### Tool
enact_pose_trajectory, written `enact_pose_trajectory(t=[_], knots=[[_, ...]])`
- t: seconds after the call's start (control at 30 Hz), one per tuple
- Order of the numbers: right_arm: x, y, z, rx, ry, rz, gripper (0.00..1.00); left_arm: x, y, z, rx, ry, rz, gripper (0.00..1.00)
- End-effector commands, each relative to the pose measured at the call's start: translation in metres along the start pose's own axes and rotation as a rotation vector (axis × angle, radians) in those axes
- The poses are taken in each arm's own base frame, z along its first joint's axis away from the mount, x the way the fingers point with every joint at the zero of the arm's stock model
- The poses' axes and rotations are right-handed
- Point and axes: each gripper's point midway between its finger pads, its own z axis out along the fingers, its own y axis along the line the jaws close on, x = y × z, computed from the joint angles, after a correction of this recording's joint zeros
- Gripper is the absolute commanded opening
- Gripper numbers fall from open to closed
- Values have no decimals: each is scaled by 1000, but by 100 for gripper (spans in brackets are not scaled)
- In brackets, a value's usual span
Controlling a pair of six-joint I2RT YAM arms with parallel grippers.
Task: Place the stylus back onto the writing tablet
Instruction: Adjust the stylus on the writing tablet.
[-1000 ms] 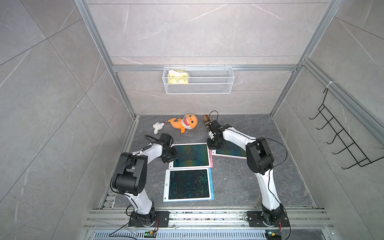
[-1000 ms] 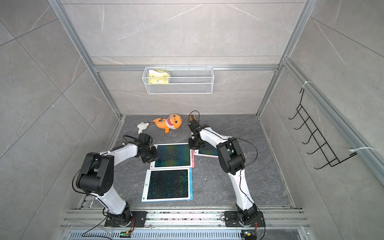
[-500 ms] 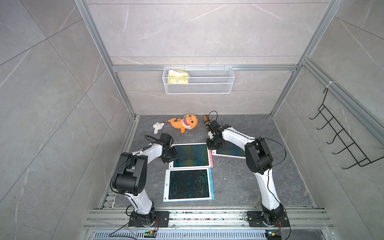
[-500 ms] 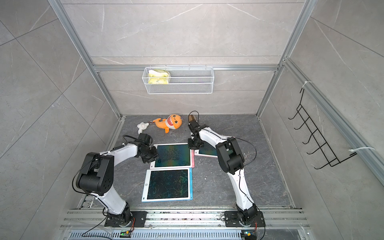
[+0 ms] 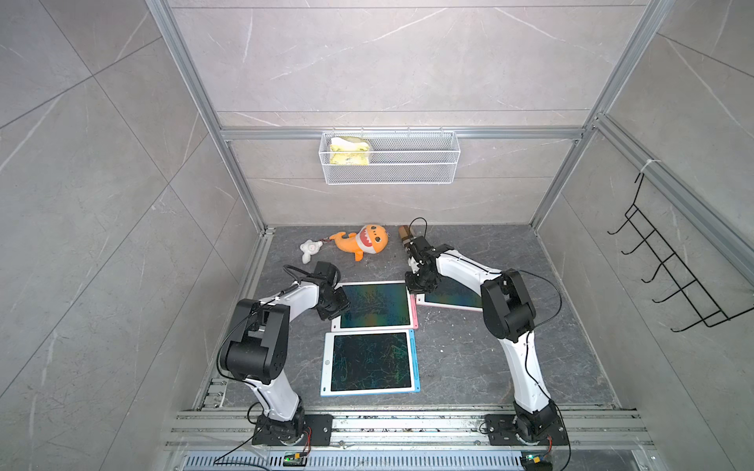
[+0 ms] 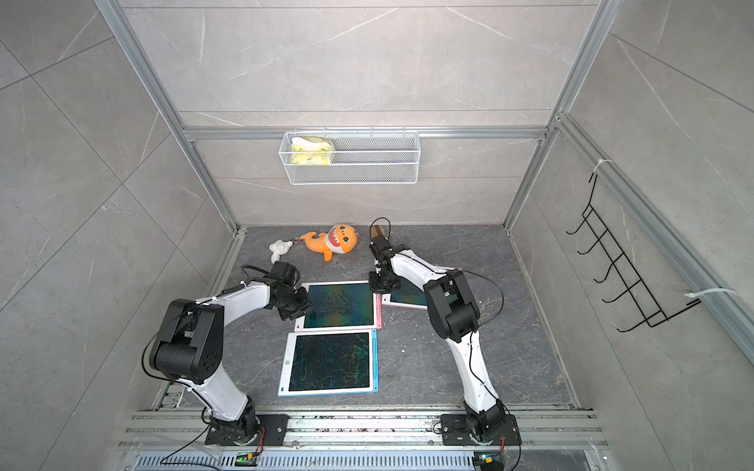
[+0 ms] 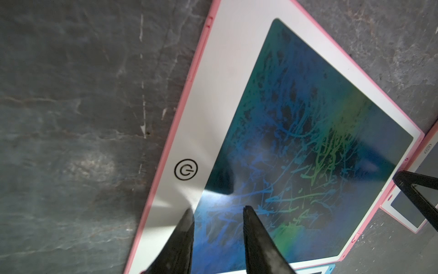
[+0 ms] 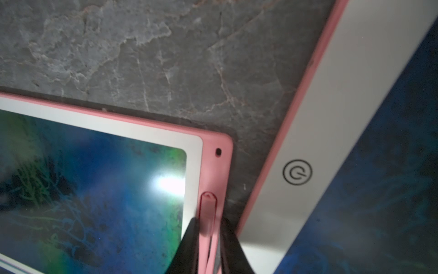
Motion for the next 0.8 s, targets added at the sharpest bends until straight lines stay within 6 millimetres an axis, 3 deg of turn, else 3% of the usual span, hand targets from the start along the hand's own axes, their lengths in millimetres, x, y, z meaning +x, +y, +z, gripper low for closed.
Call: enact_pose_trajectory(t=[0.0, 0.77], knots=[[-12, 17, -21, -40, -44, -17, 19, 15, 10, 6, -33, 52, -1, 37], [-17, 15, -9, -25, -32, -28, 7, 14, 9, 9, -37, 60, 5, 37]])
